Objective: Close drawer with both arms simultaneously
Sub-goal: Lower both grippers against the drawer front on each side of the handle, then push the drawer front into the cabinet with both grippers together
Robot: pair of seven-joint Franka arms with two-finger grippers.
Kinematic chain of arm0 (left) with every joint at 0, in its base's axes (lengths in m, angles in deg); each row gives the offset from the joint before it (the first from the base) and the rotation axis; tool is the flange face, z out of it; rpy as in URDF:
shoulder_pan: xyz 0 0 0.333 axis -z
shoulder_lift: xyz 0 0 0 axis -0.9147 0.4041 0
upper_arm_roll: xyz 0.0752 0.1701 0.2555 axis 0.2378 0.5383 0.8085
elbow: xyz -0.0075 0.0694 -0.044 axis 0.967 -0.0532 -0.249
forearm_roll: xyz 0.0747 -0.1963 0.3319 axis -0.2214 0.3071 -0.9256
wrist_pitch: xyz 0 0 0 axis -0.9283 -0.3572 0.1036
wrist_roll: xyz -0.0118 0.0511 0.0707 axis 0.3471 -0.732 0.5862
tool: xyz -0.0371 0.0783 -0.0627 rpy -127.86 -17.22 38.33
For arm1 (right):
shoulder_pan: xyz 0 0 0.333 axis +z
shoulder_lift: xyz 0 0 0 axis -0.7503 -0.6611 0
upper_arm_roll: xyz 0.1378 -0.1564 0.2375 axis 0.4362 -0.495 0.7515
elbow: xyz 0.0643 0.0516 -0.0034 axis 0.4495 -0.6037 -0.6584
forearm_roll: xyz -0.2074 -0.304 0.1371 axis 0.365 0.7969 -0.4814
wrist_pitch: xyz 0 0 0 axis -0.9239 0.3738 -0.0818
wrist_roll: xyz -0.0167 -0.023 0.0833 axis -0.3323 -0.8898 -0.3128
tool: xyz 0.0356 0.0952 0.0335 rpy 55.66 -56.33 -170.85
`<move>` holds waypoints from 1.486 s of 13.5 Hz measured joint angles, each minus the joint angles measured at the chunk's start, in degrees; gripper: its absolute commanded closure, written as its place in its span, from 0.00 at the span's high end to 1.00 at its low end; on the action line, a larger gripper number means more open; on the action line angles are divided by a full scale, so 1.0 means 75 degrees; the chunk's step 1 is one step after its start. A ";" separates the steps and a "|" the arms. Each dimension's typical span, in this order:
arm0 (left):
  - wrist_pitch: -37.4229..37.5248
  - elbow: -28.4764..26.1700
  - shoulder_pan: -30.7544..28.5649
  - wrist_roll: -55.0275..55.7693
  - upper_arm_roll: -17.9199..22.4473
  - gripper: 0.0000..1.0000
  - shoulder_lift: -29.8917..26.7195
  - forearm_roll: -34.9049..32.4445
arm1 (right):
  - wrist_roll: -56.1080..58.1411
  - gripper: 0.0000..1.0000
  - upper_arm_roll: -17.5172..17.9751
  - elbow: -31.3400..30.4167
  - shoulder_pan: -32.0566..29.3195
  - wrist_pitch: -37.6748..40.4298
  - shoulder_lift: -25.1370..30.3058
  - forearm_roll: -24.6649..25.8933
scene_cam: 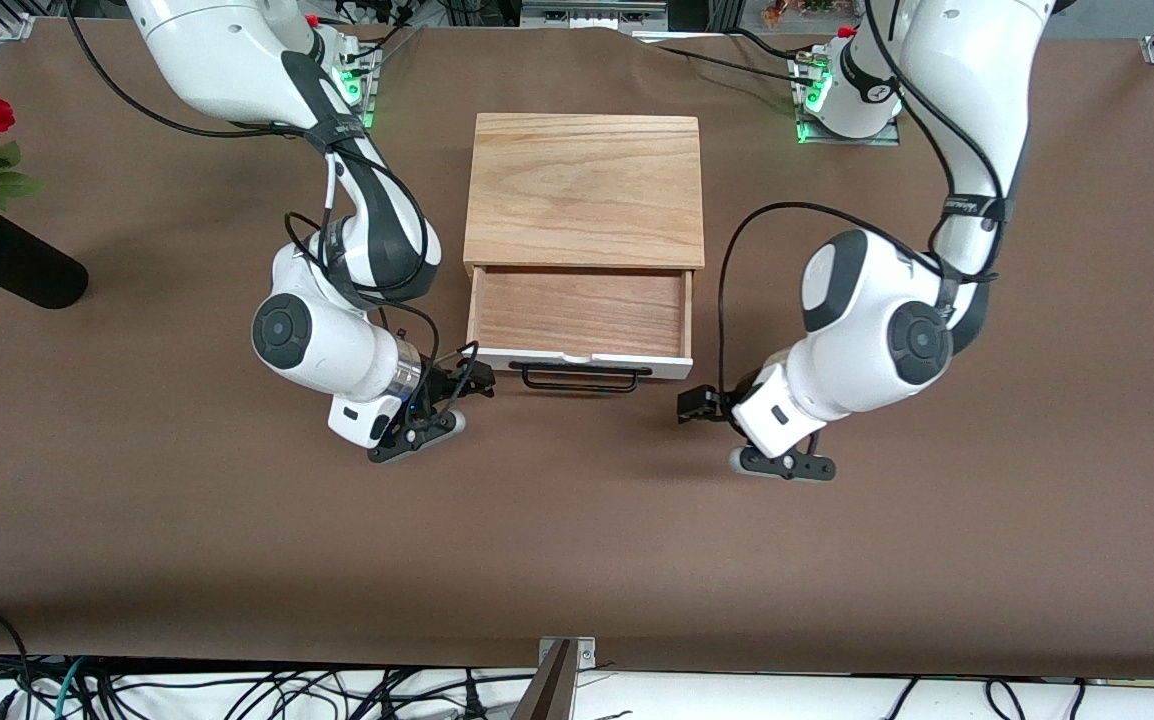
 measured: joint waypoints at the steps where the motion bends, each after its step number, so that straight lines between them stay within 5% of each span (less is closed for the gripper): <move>1: 0.0000 -0.0001 0.0088 0.0000 -0.0007 1.00 0.0073 0.0000 | 0.0000 1.00 0.0004 0.0000 0.0000 0.0008 -0.0013 -0.0001; 16: 0.1581 -0.0132 0.0404 0.0099 -0.0087 1.00 0.0299 0.0590 | -0.0001 1.00 0.0224 0.0000 0.0030 0.0533 -0.0031 -0.0032; 20: 0.2029 -0.0133 0.0405 0.0100 -0.0127 1.00 0.0299 0.0592 | -0.0297 1.00 0.0222 0.0002 0.0248 0.1570 -0.0039 -0.0061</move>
